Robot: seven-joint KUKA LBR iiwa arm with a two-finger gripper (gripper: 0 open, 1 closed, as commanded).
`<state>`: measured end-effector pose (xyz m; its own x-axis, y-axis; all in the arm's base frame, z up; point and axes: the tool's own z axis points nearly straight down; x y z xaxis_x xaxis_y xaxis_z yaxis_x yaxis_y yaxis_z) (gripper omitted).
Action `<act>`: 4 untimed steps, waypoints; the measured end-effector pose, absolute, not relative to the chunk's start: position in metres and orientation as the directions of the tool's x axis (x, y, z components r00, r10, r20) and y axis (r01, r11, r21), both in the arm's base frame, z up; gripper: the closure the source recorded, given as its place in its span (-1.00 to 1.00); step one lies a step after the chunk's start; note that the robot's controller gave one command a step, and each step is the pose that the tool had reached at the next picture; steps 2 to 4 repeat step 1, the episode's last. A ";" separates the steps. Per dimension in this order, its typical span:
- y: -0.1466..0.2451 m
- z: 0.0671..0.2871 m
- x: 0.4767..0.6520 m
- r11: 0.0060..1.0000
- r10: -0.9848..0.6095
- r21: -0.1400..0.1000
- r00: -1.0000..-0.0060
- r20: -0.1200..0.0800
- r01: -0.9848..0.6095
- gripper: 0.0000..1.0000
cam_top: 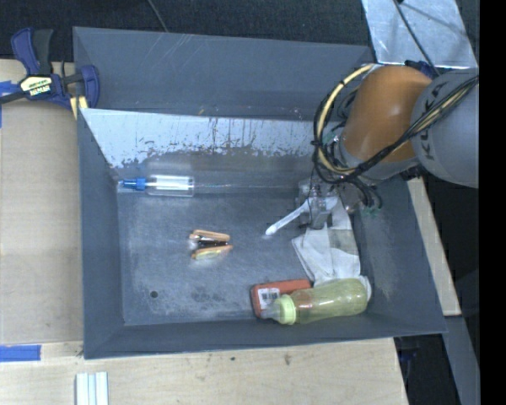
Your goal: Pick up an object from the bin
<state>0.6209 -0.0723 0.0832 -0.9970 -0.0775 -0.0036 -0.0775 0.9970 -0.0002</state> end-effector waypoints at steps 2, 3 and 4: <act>-0.138 0.207 0.616 0.995 -0.102 -0.002 -0.995 -0.004 -0.102 1.00; -0.138 0.207 0.616 0.995 -0.102 -0.002 -0.995 -0.004 -0.102 1.00; -0.138 0.207 0.616 0.995 -0.102 -0.002 -0.995 -0.004 -0.102 1.00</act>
Offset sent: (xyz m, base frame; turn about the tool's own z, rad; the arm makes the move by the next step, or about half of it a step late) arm 0.0000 0.0000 0.0000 0.0000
